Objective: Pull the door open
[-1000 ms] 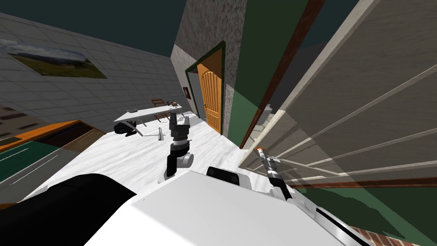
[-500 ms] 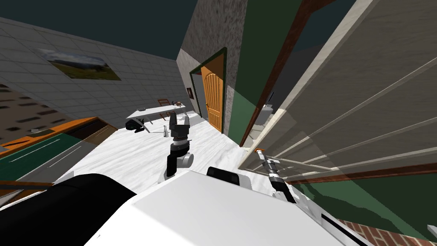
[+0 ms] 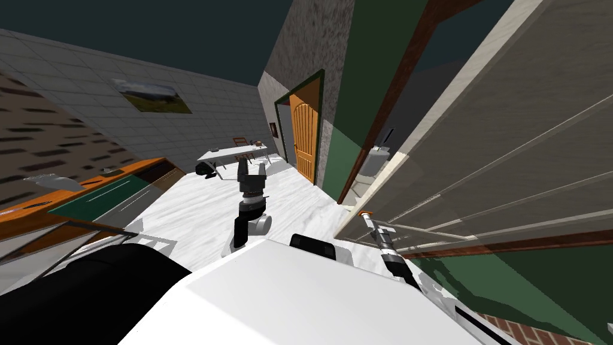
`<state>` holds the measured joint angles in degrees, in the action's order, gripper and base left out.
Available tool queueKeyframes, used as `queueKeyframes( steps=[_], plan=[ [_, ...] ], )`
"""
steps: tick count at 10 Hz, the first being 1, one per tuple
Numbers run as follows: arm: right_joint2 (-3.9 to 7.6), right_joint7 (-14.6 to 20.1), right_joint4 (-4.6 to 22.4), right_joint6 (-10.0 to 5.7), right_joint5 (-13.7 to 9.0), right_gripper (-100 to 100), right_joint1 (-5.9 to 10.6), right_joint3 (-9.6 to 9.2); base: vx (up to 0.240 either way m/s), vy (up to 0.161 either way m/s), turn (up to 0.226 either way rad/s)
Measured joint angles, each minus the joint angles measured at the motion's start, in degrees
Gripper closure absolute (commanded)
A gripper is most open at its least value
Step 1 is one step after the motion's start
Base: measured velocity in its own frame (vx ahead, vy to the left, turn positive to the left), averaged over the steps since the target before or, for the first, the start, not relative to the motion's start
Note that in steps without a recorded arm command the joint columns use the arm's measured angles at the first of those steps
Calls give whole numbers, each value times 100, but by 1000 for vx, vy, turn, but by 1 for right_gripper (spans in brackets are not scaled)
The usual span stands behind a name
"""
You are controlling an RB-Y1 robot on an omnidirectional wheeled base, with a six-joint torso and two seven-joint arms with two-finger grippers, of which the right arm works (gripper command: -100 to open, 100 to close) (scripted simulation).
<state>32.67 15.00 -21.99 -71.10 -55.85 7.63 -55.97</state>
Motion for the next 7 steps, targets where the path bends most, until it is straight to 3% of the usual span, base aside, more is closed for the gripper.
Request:
queueKeyframes(
  steps=[1,3,5,7],
  plan=[
    [131,-49,-193,-31,-59,100,-115,-66,-200,-64,177],
    [94,134,92,-260,-81,100,-111,-244,-108,-39,19],
    [299,12,-293,-237,-154,100,-272,-303,-150,-61,141],
    [309,50,-256,-322,-174,100,-289,-394,-92,-35,99]
  ],
)
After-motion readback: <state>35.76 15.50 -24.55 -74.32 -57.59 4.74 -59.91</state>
